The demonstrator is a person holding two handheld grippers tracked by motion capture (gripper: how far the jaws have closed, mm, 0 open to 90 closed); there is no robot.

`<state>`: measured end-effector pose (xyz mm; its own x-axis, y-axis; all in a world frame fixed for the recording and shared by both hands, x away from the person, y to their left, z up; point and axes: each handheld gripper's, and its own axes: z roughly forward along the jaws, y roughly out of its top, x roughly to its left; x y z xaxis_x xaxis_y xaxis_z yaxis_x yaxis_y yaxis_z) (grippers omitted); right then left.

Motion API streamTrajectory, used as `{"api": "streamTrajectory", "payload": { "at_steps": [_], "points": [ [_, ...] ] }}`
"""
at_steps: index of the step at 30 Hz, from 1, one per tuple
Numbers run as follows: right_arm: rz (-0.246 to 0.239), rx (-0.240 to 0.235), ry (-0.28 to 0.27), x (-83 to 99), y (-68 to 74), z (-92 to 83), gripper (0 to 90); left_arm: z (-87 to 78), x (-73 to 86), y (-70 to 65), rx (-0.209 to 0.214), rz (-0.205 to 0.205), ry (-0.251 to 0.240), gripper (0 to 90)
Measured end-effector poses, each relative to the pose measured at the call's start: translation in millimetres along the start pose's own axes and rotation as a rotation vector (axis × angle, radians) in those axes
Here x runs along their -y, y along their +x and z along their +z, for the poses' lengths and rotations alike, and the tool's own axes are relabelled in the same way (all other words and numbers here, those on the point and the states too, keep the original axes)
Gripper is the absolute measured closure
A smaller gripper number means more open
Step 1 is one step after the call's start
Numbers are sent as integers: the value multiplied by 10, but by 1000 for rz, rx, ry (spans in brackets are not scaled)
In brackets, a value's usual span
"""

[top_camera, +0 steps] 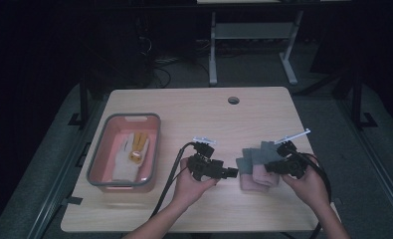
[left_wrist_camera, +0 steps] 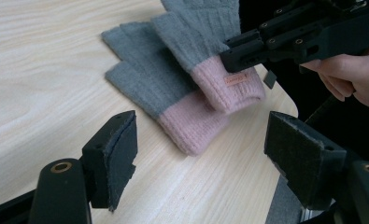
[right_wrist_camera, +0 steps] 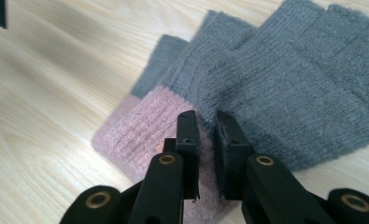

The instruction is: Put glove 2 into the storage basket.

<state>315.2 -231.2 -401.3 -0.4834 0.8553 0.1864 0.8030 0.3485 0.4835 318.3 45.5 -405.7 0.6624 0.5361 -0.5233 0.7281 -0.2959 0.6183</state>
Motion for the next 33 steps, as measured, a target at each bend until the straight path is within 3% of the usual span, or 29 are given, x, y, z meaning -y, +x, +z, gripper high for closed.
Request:
{"api": "streamTrajectory", "payload": {
  "at_steps": [9, 15, 20, 25, 28, 33],
  "points": [
    [-63, -35, 27, -102, 170, 172, 809, 1, 29, 24, -3, -15, -2, 258],
    [-94, -15, 61, -65, 200, 321, 789, 23, 47, 48, 0, -27, -1, 258],
    [-73, -36, 29, 0, 159, 356, 760, 87, 66, 50, 0, -31, 13, 259],
    [-69, -55, -20, 48, 150, 305, 632, 175, 65, 47, -2, -41, 25, 260],
    [-25, -91, -83, 84, 100, 233, 583, 219, 47, 50, -3, -51, 27, 261],
    [32, -74, -150, 159, 48, 105, 495, 335, 19, 45, -7, -78, 20, 266]
  ]
}}
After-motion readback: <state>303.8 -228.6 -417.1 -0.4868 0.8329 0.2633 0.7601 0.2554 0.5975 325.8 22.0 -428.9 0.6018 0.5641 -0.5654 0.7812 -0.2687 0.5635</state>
